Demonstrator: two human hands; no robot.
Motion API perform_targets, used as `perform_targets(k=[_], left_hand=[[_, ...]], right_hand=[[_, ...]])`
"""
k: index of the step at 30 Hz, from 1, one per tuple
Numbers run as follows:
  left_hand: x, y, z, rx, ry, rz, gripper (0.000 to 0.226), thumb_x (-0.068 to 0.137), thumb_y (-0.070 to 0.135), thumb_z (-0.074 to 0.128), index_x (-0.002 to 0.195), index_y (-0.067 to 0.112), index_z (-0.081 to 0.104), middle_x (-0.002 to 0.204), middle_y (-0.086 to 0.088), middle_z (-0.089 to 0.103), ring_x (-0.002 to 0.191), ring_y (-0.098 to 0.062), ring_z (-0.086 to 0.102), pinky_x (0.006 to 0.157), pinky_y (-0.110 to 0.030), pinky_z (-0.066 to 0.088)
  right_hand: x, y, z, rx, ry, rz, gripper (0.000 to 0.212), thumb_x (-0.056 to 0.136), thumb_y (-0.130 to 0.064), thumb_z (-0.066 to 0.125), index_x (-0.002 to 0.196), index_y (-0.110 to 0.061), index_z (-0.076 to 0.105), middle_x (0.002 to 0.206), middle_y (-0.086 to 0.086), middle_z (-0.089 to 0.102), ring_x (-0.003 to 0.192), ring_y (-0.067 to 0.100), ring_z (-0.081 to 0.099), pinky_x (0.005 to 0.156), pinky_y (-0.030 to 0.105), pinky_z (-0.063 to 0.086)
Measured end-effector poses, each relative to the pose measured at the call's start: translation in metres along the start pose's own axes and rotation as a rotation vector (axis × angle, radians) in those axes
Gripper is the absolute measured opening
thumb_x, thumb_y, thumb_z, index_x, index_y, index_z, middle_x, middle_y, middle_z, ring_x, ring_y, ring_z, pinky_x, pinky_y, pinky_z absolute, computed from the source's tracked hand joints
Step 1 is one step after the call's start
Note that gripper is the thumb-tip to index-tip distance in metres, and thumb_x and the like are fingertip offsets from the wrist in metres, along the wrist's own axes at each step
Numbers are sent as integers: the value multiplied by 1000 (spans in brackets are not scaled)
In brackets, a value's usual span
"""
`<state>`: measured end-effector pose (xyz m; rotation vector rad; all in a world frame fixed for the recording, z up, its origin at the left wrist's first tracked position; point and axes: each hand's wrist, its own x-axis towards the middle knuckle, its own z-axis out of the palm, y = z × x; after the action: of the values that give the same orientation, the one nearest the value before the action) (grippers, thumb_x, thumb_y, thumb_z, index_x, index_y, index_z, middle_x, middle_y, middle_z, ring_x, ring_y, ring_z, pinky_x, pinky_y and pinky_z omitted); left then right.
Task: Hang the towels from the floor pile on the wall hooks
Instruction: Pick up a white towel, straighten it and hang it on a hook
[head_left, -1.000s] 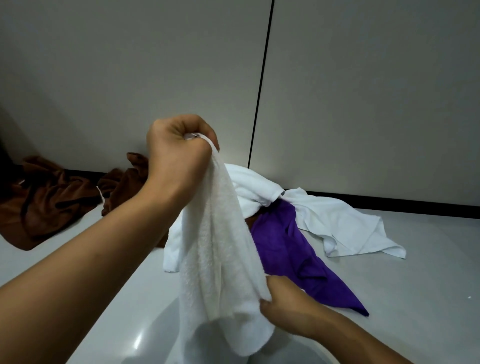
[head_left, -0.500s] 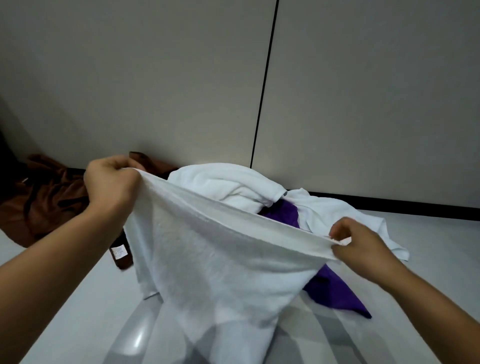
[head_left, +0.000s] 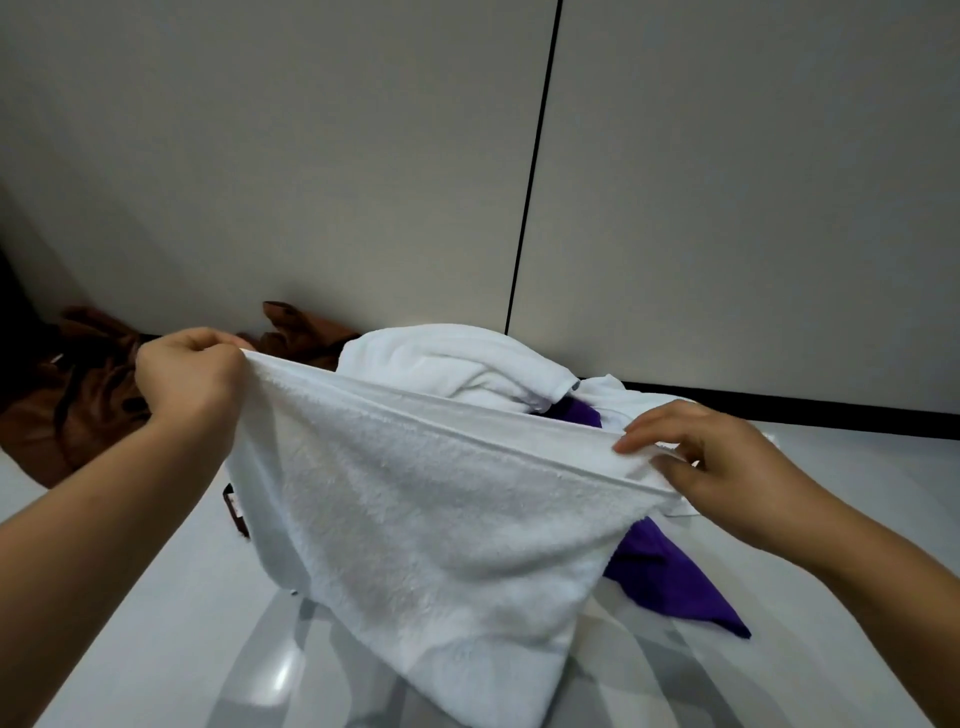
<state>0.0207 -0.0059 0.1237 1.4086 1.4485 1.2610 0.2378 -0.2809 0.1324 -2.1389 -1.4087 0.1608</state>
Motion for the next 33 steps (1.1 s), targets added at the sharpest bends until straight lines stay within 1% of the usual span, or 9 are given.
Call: perform_targets(k=[4,6,9,11,13,18,23,27,33], left_hand=[[-2,2,0,3,-10,-11,32,75,-9,35,64,10,59,63,-1,50,66,-18,47,74,-27,38],[-3,1,0,6,-9,-15,33,74,-9,35,65,11,59,63,-1,50,66,-18,47,74,-26,37],[-4,-2,1,18,2,-15,32,73,-9,35,75,6,63,64,-1,51,77,-22,49,74,-27,38],[-4,-4,2,11,-5,-9,32,73,-9,35,69,7,62,63,-2,50,66,-21,47,73,-27,39],[-1,-7,2,9,-3,-24,35,73,-9,35,60,15,57,63,-2,51,61,-18,45,73,-28,39],[8,-13,2,38,-16,-80,35,78,-6,34,64,14,59,66,0,52,84,-25,51,81,-34,46],[-2,-9,-2,76,-5,29,31,77,-9,37,80,6,65,67,-9,53,80,-25,50,73,-28,39],[-1,-9,-3,114,-23,65,32,76,-9,37,80,5,66,82,-13,58,82,-25,49,73,-29,38],[-4,-4,1,86,-16,92,35,73,-10,35,79,5,66,82,-13,59,84,-23,50,73,-28,39]], right_hand=[[-4,0,5,-503,-110,-54,36,96,-16,34,116,-29,61,114,-19,50,103,7,53,86,24,42],[-8,-7,7,-600,-122,-52,38,96,-38,27,105,-27,62,104,-15,52,92,9,54,84,27,41],[-6,-4,13,-822,-19,-195,62,80,-71,27,63,-22,61,67,-7,53,61,15,52,62,31,41],[-5,-1,16,-904,100,-272,57,75,-64,51,43,-16,54,49,-3,46,46,19,46,50,29,36],[-1,2,22,-901,174,-310,51,69,-39,80,37,-12,50,42,1,41,41,22,42,47,27,34],[-1,7,21,-676,305,-238,38,69,-11,81,45,-5,51,51,5,46,41,24,45,36,30,40],[1,8,3,-364,350,-155,35,83,-14,66,53,-8,48,55,-5,44,47,13,43,48,24,36],[-3,6,-2,-241,321,51,16,79,-16,60,65,-10,57,64,-2,58,59,11,57,58,32,46],[-4,-2,-6,-351,328,97,49,78,-51,61,57,-8,48,48,-3,43,50,12,44,50,29,35]])
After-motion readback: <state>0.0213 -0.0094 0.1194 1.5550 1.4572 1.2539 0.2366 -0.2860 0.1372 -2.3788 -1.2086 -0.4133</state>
